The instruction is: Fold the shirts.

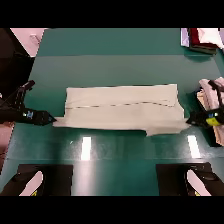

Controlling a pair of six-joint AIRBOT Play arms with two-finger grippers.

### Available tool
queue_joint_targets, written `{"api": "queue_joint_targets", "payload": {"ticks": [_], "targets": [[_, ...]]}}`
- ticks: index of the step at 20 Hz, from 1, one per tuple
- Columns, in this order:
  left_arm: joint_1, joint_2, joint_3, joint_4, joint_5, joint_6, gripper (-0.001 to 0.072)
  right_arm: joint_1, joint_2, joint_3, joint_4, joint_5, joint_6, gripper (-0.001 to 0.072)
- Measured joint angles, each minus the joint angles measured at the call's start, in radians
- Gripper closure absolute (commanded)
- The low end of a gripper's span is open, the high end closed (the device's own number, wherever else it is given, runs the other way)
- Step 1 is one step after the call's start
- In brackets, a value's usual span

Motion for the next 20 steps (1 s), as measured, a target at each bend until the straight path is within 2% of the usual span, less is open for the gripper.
{"api": "queue_joint_targets", "payload": {"ticks": [7,12,16,17,18,19,20], "targets": [[0.0,-0.244,0.093,-0.094,0.243,0.018,0.0683,0.0,-0.337,0.222,0.004,-0.129,-0.041,0.0696],[0.0,-0.465,0.217,-0.188,0.317,0.069,0.0683,0.001,-0.549,0.373,0.019,-0.183,-0.054,0.0692],[0.0,-0.574,0.29,-0.215,0.38,0.083,0.068,0.001,-0.69,0.476,0.088,-0.243,-0.072,0.069],[0.0,-0.59,0.299,-0.222,0.402,0.083,0.0645,0.001,-0.723,0.499,0.106,-0.253,-0.074,0.067],[0.0,-0.605,0.305,-0.224,0.423,0.086,0.0405,0.001,-0.752,0.518,0.125,-0.263,-0.076,0.051],[0.002,-0.614,0.31,-0.222,0.449,0.087,0.0205,0.001,-0.776,0.536,0.13,-0.273,-0.082,0.0351],[0.003,-0.621,0.314,-0.232,0.468,0.086,0.0203,-0.002,-0.8,0.551,0.15,-0.278,-0.089,0.0313]]}}
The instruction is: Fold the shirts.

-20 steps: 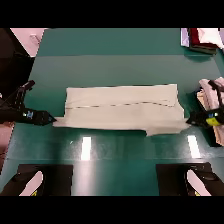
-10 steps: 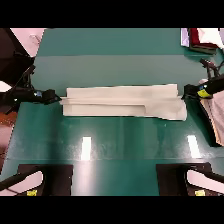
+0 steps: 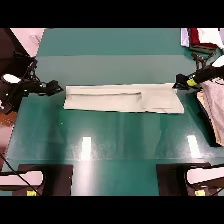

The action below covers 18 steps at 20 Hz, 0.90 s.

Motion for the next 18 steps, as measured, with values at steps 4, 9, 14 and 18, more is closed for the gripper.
{"api": "queue_joint_targets", "payload": {"ticks": [4,9,14,18], "targets": [[-0.001,-0.014,0.026,-0.042,0.011,0.0,0.0205,-0.008,-0.034,0.049,0.056,0.008,-0.028,0.0313],[-0.004,-0.018,0.069,-0.066,-0.126,0.005,0.0682,-0.091,0.047,-0.032,0.077,0.09,-0.116,0.0146],[-0.023,-0.018,0.079,-0.083,-0.233,0.018,0.0682,-0.224,0.072,-0.168,0.115,0.124,-0.195,0.0058],[-0.103,-0.018,0.08,-0.09,-0.261,0.019,0.0682,-0.279,0.005,-0.21,0.243,0.131,-0.298,0.0067]]}}
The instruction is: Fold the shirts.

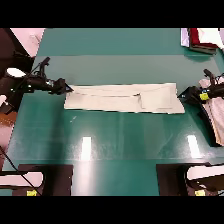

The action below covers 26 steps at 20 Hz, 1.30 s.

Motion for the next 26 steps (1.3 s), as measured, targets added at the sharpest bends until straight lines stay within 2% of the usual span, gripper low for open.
{"api": "queue_joint_targets", "payload": {"ticks": [4,5,6,7,10,12,13,19,22,26], "targets": [[-0.086,0.0,0.0,-0.002,0.002,0.0,0.0682,-0.004,-0.072,-0.011,0.122,-0.003,-0.079,0.0091],[-0.107,0.0,0.0,-0.003,0.003,0.0,0.0682,0.005,-0.086,-0.011,0.145,-0.003,-0.092,0.0108],[-0.125,0.0,0.0,-0.003,0.006,0.0,0.0683,0.015,-0.098,-0.013,0.161,-0.004,-0.104,0.0169],[-0.142,0.0,0.0,-0.003,0.01,-0.004,0.0682,0.028,-0.109,-0.013,0.168,-0.008,-0.113,0.0171],[-0.18,0.0,0.0,-0.003,0.024,-0.016,0.0683,0.063,-0.126,-0.016,0.185,-0.037,-0.137,0.0376],[-0.202,0.0,0.0,-0.003,0.028,-0.026,0.0683,0.076,-0.132,-0.016,0.188,-0.056,-0.154,0.0671],[-0.21,0.0,0.0,-0.003,0.032,-0.04,0.0684,0.08,-0.134,-0.017,0.193,-0.063,-0.163,0.0692],[-0.306,-0.014,0.033,0.021,0.098,-0.107,0.0684,0.088,-0.057,-0.016,0.246,-0.053,-0.18,0.0696],[-0.38,-0.076,0.134,0.042,0.132,-0.125,0.0684,0.113,0.018,0.014,0.252,-0.029,-0.144,0.0696],[-0.472,-0.219,0.316,0.069,0.151,-0.156,0.0684,0.193,0.082,0.165,0.256,0.051,-0.041,0.0696]]}}
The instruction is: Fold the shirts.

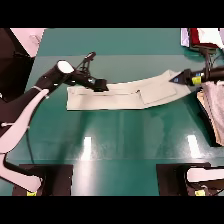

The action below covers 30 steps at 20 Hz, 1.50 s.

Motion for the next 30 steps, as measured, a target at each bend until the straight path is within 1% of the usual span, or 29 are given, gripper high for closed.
{"api": "queue_joint_targets", "payload": {"ticks": [5,8,12,15,19,22,27,30], "targets": [[-0.094,-0.197,0.188,0.014,0.016,-0.027,0.0684,0.164,0.01,0.248,0.003,0.055,0.143,0.0696],[-0.12,-0.277,0.252,0.016,0.029,-0.052,0.0684,0.27,-0.028,0.384,-0.003,0.081,0.201,0.0696],[-0.129,-0.32,0.282,0.022,0.055,-0.074,0.0683,0.389,-0.113,0.548,-0.005,0.109,0.248,0.0696],[-0.13,-0.33,0.307,0.026,0.05,-0.077,0.0684,0.449,-0.158,0.601,-0.005,0.116,0.266,0.0696],[-0.104,-0.3,0.355,0.06,-0.004,-0.075,0.0684,0.486,-0.179,0.59,-0.013,0.112,0.269,0.0696],[-0.051,-0.245,0.372,0.13,-0.088,-0.073,0.0684,0.503,-0.184,0.584,-0.021,0.1,0.264,0.0696],[0.109,-0.114,0.385,0.262,-0.256,-0.064,0.0683,0.565,-0.199,0.587,-0.028,0.043,0.224,0.0697],[0.231,-0.01,0.388,0.304,-0.346,-0.053,0.0682,0.637,-0.26,0.623,-0.027,-0.009,0.204,0.0696]]}}
